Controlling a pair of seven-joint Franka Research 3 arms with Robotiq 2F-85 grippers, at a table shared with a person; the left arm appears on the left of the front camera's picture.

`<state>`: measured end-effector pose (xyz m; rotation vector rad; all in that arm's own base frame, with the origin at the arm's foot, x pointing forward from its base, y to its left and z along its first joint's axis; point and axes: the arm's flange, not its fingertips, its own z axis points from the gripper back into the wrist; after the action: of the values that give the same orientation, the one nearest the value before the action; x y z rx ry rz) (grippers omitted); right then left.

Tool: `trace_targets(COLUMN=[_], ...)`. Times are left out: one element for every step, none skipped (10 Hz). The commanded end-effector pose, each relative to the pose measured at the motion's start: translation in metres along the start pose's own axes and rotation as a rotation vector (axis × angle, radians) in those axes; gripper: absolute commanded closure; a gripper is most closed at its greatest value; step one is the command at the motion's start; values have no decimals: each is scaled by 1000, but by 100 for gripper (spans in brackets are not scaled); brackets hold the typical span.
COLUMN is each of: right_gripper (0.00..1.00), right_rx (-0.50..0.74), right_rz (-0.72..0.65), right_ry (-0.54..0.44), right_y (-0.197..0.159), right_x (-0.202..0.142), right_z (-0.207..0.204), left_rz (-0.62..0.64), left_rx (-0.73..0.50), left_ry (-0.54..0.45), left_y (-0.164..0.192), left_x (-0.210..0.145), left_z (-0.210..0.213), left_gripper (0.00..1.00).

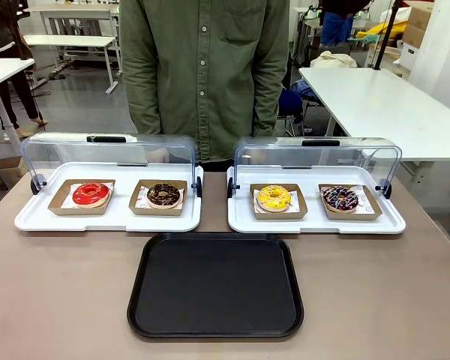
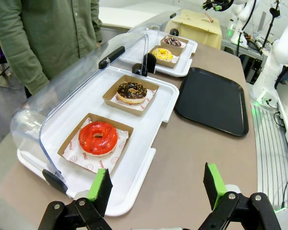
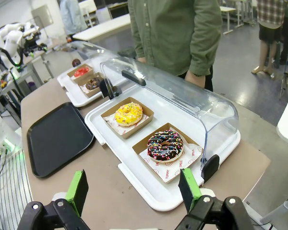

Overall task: Move the third donut from the left to the tray.
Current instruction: Pick up the Paper togo box containing the Donut indicated by the person and place it on the Handle tray.

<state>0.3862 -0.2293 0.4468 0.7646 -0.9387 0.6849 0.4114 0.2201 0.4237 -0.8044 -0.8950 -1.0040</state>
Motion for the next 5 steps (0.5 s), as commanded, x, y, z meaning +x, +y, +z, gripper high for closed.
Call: trace_targets(right_gripper=[0,0,0,0,0], right_rx=[5,5,5,5,5], right_rz=[19,19,19,19,19], right_ry=[-27,-27,-27,-27,-27], right_y=[-1,-1,-1,-1,-1], right_x=[2,2,2,2,2], right_z=[0,0,0,0,0], left_rz=[-4,-4,-4,-4,-4], left_rx=[0,0,0,0,0], left_ry=[1,1,1,1,1], left_y=[0,0,0,0,0], left_x=[2,2,2,2,2], left_z=[1,1,1,1,1], left_gripper=[0,0,0,0,0])
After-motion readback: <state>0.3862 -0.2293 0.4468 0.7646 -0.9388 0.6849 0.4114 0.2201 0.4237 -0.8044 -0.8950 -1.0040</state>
